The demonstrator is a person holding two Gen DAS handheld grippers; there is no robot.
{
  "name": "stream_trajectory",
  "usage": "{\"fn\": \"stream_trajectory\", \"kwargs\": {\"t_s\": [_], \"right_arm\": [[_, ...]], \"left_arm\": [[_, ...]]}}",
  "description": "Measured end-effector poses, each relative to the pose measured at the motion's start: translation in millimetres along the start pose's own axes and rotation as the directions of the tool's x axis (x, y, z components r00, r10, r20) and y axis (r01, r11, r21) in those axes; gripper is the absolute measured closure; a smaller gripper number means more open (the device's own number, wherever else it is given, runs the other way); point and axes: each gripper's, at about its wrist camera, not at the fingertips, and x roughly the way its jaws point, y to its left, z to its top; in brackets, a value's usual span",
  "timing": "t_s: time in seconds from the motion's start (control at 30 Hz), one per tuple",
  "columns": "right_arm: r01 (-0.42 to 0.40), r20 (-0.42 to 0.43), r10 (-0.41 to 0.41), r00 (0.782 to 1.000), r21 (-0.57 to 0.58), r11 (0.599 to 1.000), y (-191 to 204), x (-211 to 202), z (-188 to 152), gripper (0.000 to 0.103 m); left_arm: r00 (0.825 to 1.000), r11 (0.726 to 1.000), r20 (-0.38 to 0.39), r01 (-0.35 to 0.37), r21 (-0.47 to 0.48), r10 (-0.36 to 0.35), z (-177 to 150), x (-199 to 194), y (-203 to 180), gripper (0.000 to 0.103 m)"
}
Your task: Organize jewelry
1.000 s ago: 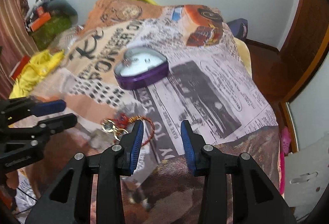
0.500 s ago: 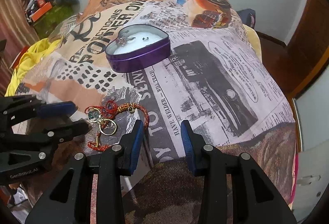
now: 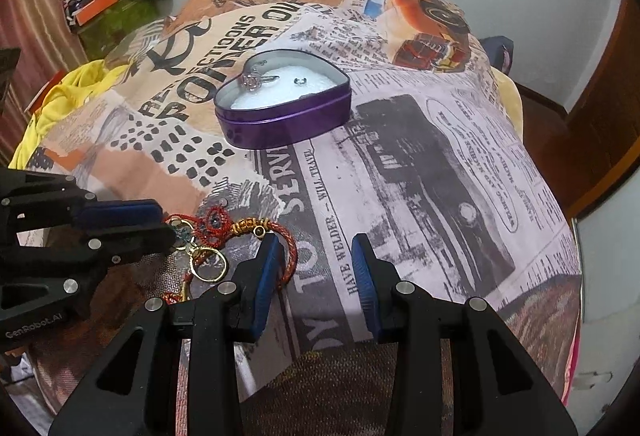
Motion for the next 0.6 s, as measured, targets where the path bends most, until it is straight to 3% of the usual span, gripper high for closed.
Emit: {"fn": "stream_trajectory", "kwargs": {"t_s": [0.23,0.6], "right_arm": [[-0.030,0.009,0.031,0.999,-0.043,0.999,6.0,2.8,2.2,0.069],[-0.037,0.023,0.040,0.999,-0.116,0.993,20.1,10.8,6.8,0.071]], "left_arm": [[1.000,1.000,0.012,-0.003,-0.001,0.003,-0.2,-1.2,0.2,0.101],[0.997,0.999,0.074,-0.023,-0.037,0.026,3.0,-24.2,9.3,0.103]]}}
